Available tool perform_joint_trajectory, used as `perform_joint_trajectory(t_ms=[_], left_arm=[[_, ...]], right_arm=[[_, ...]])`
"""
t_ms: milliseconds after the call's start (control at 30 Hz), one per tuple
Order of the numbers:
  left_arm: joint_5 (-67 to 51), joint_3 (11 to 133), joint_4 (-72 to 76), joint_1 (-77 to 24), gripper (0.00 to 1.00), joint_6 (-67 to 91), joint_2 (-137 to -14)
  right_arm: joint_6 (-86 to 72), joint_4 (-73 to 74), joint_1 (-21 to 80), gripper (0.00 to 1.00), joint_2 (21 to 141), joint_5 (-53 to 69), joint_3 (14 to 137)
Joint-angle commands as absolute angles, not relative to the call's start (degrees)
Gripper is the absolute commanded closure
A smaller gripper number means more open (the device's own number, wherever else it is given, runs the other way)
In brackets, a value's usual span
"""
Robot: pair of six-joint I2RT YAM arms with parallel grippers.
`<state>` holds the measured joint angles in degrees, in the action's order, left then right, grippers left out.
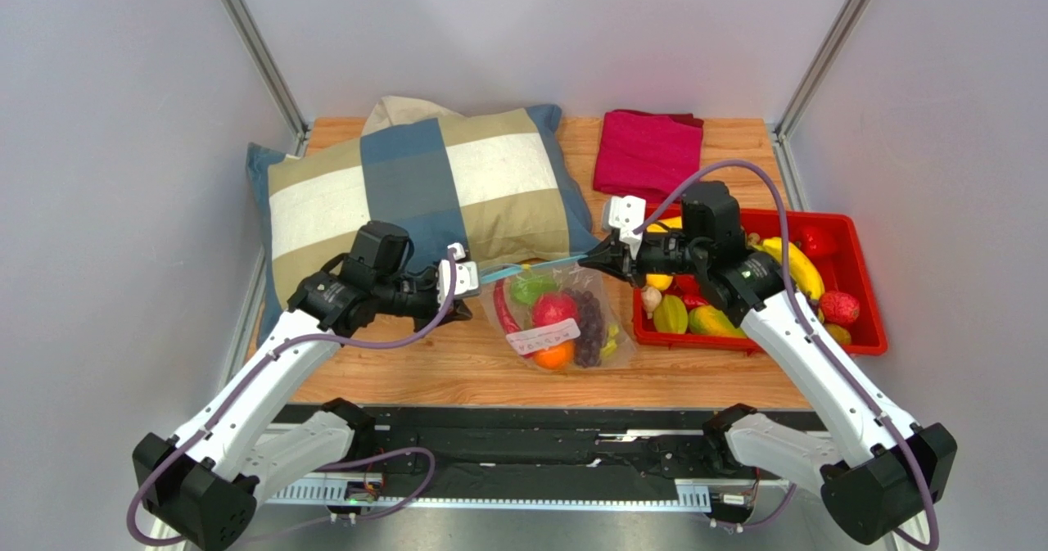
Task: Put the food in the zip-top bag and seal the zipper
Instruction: Zip the zipper food storage bag at the center of the board.
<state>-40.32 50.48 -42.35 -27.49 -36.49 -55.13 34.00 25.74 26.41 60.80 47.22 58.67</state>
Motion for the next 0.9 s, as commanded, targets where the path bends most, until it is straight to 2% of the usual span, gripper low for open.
perform_joint_trajectory(t_ms=[0,33,67,167,267,633,833,867], left_arm=[[-41.4,50.9,-42.5,-26.4,0.97,-37.8,-52.7],[-42.3,51.4,-40.9,-26.4,0.9,-34.8,-52.2],[-42.6,51.9,-37.2,-26.4,0.72,-33.2,-52.1],[-45.4,55.0,-31.1,-26.5,0.52,-29.4,-53.9],[-45.8,58.2,-28.0,-28.6,0.47,-29.6,-57.8],[-47.3,61.0,-21.6,-34.8,0.44,-31.1,-65.6],[-47.3,61.0,-20.0,-35.9,0.6,-31.0,-68.0],[-47.0,61.2,-20.0,-35.9,0.67,-31.0,-68.6]], right_arm=[[33.1,21.0,26.1,1.0,58.4,48.3,58.1],[33.0,20.8,26.1,1.0,58.3,49.4,57.8],[33.2,20.5,26.2,1.0,58.2,50.0,57.7],[34.9,20.4,26.2,1.0,57.8,51.9,57.2],[36.6,20.7,26.3,1.0,57.6,53.4,57.0],[38.9,21.4,27.4,1.0,57.1,54.4,57.3],[38.6,21.1,27.6,1.0,57.1,54.5,57.3],[38.6,21.2,27.5,1.0,57.0,54.4,57.3]])
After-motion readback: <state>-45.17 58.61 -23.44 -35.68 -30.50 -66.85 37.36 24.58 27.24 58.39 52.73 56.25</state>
